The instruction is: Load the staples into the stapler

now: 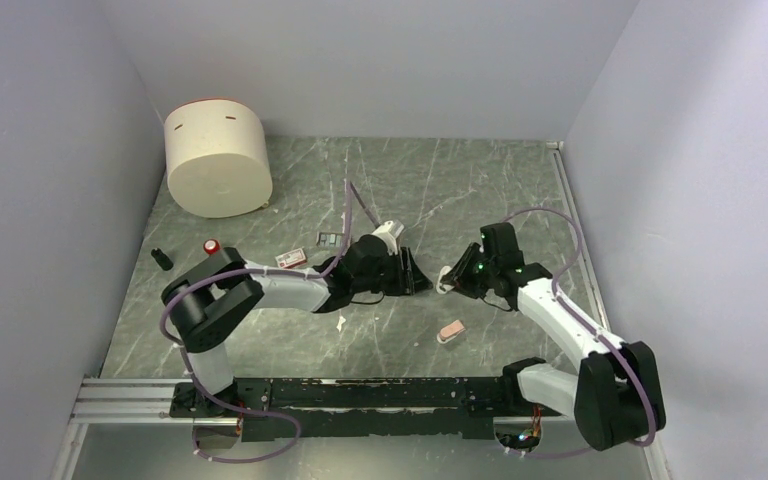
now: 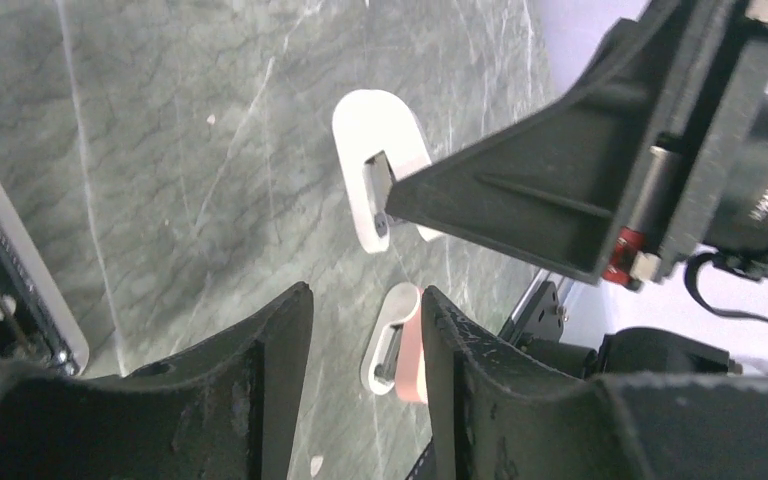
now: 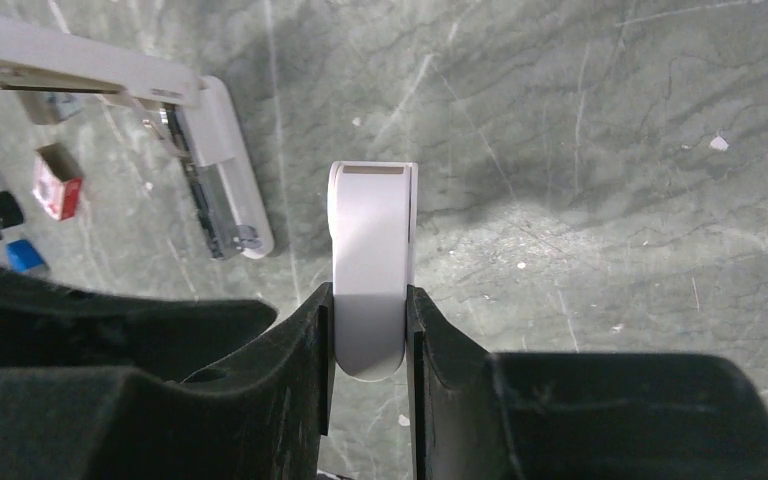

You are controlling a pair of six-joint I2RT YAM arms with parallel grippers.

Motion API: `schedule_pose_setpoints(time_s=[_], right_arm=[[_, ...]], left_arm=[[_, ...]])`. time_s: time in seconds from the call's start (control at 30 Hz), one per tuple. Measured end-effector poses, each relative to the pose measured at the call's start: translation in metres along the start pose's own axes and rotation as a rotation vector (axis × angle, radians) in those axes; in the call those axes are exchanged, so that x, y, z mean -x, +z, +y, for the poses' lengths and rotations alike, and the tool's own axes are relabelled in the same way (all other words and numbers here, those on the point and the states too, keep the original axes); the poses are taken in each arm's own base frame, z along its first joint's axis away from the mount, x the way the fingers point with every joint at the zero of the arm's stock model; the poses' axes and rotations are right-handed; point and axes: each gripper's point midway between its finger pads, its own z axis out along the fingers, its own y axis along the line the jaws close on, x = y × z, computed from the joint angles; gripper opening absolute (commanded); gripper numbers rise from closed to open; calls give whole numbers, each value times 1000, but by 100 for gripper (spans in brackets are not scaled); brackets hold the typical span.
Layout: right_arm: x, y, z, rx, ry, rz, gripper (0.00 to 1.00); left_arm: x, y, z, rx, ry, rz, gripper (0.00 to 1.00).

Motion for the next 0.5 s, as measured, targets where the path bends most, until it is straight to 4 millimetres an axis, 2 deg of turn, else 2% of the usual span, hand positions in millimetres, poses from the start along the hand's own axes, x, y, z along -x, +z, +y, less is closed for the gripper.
schedule_pose_setpoints(time_s=[0.3, 0.5], right_arm=[[10, -13, 9, 68, 24, -27, 4], [15, -21, 13, 109, 41, -36, 4]], left_arm=[[2, 19, -7, -54, 15, -35, 53], [8, 22, -17, -91, 38, -53, 47]])
